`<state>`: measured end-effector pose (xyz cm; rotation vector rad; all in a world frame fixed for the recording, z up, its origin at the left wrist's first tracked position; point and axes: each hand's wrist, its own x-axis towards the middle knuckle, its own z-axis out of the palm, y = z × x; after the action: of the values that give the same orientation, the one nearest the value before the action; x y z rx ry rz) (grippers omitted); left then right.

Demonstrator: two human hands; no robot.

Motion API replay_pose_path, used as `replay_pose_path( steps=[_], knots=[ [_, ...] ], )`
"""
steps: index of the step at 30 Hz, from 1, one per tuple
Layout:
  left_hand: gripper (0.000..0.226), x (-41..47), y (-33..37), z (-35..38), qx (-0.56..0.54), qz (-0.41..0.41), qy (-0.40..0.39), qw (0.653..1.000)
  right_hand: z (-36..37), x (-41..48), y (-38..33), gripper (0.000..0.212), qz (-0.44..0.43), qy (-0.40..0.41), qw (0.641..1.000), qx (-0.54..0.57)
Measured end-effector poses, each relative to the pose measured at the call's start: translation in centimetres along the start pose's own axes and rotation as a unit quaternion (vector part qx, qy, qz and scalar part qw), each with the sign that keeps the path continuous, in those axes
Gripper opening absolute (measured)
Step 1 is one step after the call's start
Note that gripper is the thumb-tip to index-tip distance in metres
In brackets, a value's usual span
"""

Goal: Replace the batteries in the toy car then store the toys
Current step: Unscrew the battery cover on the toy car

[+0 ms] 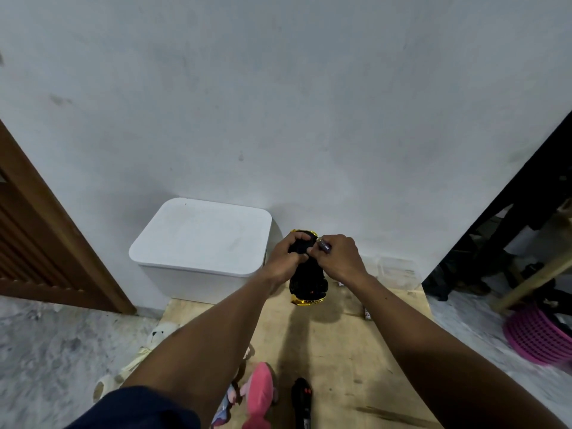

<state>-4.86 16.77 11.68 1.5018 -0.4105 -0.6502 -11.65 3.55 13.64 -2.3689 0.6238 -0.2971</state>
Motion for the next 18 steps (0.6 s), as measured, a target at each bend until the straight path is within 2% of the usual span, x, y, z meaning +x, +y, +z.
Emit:
replay_pose_path(
  steps=[3,8,13,18],
  knots=[
    [0.045,0.0,0.0,0.1,0.011,-0.009,-0.003,1.0,0.0,-0.1,0.1,0.028,-0.009,-0.012,1.0,-0.02],
    [0.047,-0.2,0.6,0.3,0.011,-0.038,-0.007,0.999,-0.1,-0.2,-0.1,0.006,-0.053,-0.033,0.993,-0.099],
    [0.048,0.0,0.2,0.1,0.024,-0.06,-0.011,0.998,-0.1,-0.3,0.3,0.011,-0.04,-0.033,0.998,-0.046],
    [0.047,0.0,-0.7,0.2,0.027,-0.071,-0.01,0.997,0.5,0.3,0.8,0.017,-0.03,-0.04,0.997,-0.057]
  ],
)
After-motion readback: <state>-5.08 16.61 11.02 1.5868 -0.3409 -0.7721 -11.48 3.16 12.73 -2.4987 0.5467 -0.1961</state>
